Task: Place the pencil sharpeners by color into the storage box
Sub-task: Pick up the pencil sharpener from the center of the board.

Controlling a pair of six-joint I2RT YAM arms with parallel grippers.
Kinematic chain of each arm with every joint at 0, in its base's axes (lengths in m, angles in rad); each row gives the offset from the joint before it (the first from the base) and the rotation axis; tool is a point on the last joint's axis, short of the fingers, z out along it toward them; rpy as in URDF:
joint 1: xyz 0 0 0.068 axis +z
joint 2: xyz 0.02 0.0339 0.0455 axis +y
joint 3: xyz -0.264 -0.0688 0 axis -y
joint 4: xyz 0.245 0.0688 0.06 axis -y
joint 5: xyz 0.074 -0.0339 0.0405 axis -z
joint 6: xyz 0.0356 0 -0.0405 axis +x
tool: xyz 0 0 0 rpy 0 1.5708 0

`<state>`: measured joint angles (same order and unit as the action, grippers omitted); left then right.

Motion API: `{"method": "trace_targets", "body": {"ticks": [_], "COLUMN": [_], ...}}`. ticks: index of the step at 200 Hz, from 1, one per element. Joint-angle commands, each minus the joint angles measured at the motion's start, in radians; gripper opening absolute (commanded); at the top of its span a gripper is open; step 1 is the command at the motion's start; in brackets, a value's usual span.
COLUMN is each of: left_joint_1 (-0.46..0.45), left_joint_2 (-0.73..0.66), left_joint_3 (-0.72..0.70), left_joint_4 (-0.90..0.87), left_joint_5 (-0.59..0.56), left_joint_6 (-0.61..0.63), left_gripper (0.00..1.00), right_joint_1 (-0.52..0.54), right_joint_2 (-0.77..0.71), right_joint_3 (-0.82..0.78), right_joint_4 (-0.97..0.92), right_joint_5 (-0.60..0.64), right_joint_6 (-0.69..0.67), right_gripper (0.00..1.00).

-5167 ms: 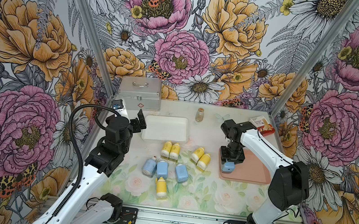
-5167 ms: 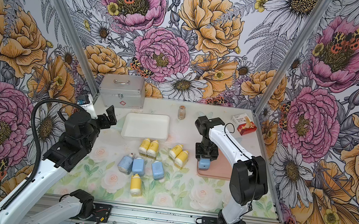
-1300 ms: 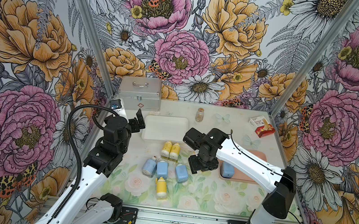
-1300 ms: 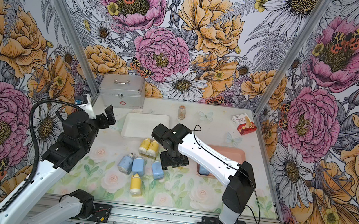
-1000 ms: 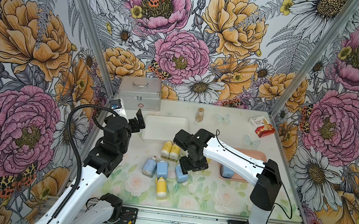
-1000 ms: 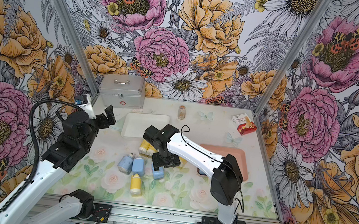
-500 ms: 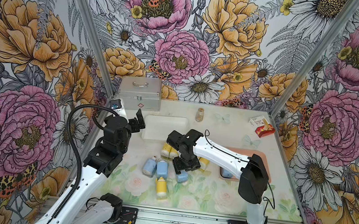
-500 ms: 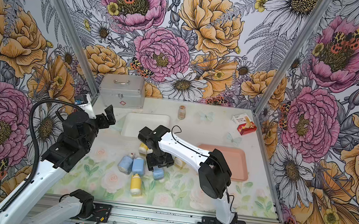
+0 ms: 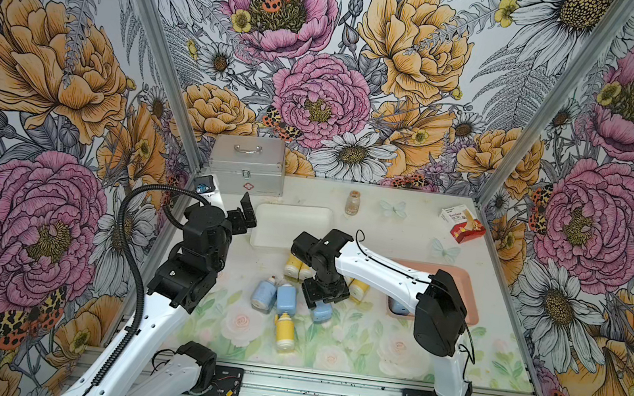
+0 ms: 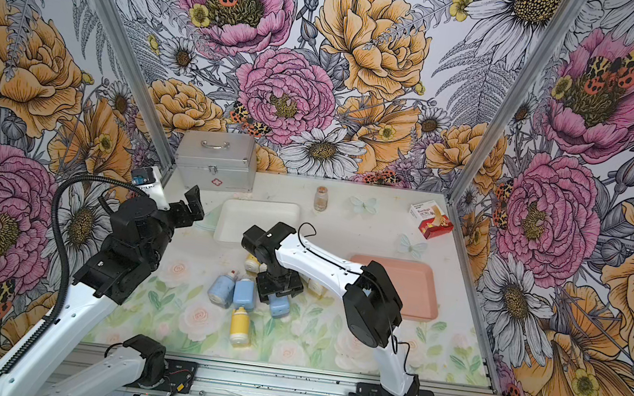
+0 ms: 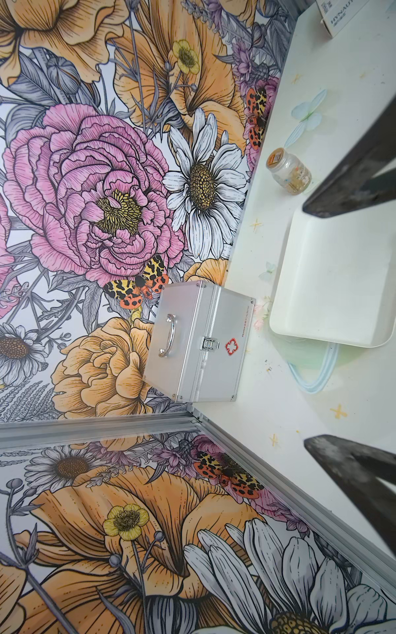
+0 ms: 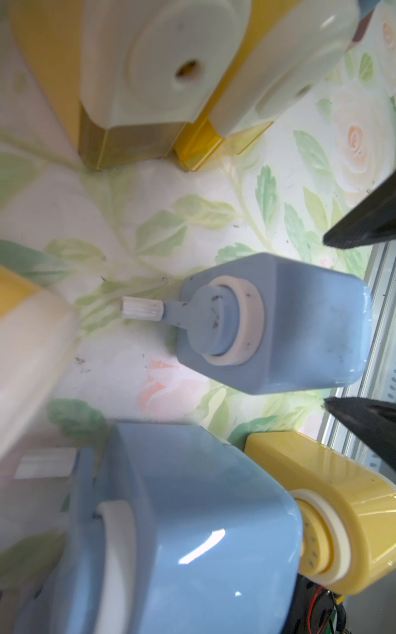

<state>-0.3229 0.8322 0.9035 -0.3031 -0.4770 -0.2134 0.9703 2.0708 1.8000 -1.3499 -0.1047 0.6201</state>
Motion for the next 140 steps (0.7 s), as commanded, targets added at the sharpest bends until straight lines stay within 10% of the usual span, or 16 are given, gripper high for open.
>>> {"method": "trace_targets", "body": {"ticks": [1, 140], "left_joint_1": [0.01, 0.01], "left_joint_2": [-0.01, -0.019], "left_joint_3": [-0.005, -0.005], "left_joint_4": [-0.002, -0.002], "left_joint_5": [0.016, 0.014], "left_joint_6": [-0.008, -0.006], "left_gripper": [0.99, 0.99], "right_joint_1": [0.005, 0.003], "right_joint_2": [0.031, 0.069], "right_joint_3": [0.033, -0.005], "right_joint_4": [0.019, 0.06], "right_joint_5": [-0.011, -0.023], "right_joint_6": [-0.013, -0.011], "right_gripper": [0.69, 0.61]}}
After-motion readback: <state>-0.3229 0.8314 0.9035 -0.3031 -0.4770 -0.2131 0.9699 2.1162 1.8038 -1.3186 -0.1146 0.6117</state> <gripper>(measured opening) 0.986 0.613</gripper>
